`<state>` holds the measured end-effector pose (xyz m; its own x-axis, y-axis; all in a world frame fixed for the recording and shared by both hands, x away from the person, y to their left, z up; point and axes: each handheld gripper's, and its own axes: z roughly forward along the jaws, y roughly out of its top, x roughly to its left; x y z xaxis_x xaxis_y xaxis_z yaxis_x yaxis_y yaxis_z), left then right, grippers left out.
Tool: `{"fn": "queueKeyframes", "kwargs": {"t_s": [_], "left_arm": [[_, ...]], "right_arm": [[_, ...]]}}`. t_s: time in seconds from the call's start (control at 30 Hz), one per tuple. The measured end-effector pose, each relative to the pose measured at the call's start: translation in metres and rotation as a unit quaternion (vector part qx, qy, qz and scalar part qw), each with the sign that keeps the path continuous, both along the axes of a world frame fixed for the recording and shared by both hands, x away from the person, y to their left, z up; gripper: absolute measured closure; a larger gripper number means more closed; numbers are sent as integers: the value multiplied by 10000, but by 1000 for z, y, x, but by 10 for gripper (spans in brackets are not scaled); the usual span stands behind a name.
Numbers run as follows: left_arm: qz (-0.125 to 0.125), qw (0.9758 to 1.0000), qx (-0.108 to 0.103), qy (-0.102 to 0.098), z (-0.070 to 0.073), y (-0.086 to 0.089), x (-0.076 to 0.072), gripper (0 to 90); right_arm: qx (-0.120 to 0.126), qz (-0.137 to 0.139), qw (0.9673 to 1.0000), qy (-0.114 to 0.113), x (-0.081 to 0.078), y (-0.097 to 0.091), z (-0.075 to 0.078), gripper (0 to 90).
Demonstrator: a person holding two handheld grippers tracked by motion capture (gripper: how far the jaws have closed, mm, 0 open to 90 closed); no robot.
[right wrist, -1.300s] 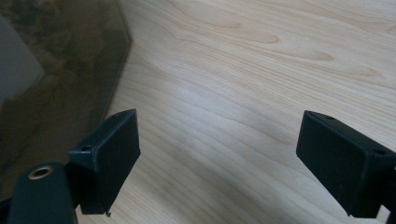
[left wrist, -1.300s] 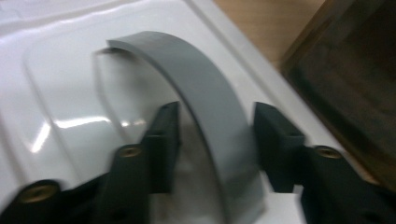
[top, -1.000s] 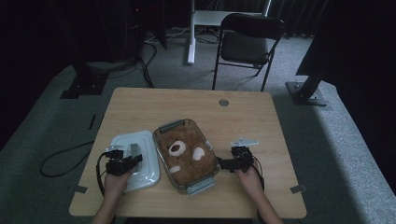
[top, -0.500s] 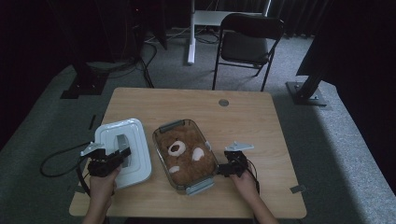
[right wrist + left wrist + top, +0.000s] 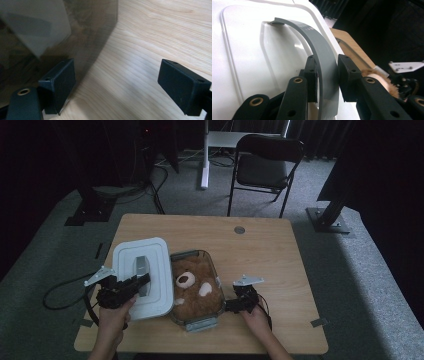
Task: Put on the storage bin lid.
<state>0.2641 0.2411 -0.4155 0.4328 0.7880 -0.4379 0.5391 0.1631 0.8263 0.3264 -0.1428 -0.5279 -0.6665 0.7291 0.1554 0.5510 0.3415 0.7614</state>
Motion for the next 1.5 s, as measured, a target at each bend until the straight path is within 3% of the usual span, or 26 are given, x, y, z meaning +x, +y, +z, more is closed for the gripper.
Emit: {"fn": "queueKeyframes", "kwargs": {"t_s": [0.47,0.67,0.77,0.83,0.87,0.97,1.1,1.27,1.3,1.5], "left_arm": [[-763,9971,9,-33,14,-43,2,735],[-995,9950,-34,61,14,-56,5,735],[-1120,9933,-242,159,15,-65,7,735],[-1120,9933,-242,159,15,-65,7,735],[-1201,9923,-223,195,16,-76,10,735],[-1266,9913,-229,293,13,-86,15,735],[-1199,9915,-99,501,7,-93,20,735],[-1009,9934,132,528,1,-92,20,733],[-957,9934,56,627,-1,-89,21,732],[-839,9933,93,788,-6,-87,21,722]], "right_arm": [[-82,49,10000,9,-9,29,-5,140],[-129,197,9997,6,-10,36,-6,139],[-203,245,9995,-1,-11,37,-8,133],[-220,260,9994,-14,-11,37,-8,133],[-250,216,9994,-31,-11,35,-9,133],[-245,125,9996,-63,-10,30,-8,133],[-212,-6,9997,-118,-7,22,-6,133],[-140,-164,9997,-132,-5,14,-3,133],[-115,-188,9997,-136,-5,12,-2,133],[-94,-301,9994,-175,-4,6,1,133]]}}
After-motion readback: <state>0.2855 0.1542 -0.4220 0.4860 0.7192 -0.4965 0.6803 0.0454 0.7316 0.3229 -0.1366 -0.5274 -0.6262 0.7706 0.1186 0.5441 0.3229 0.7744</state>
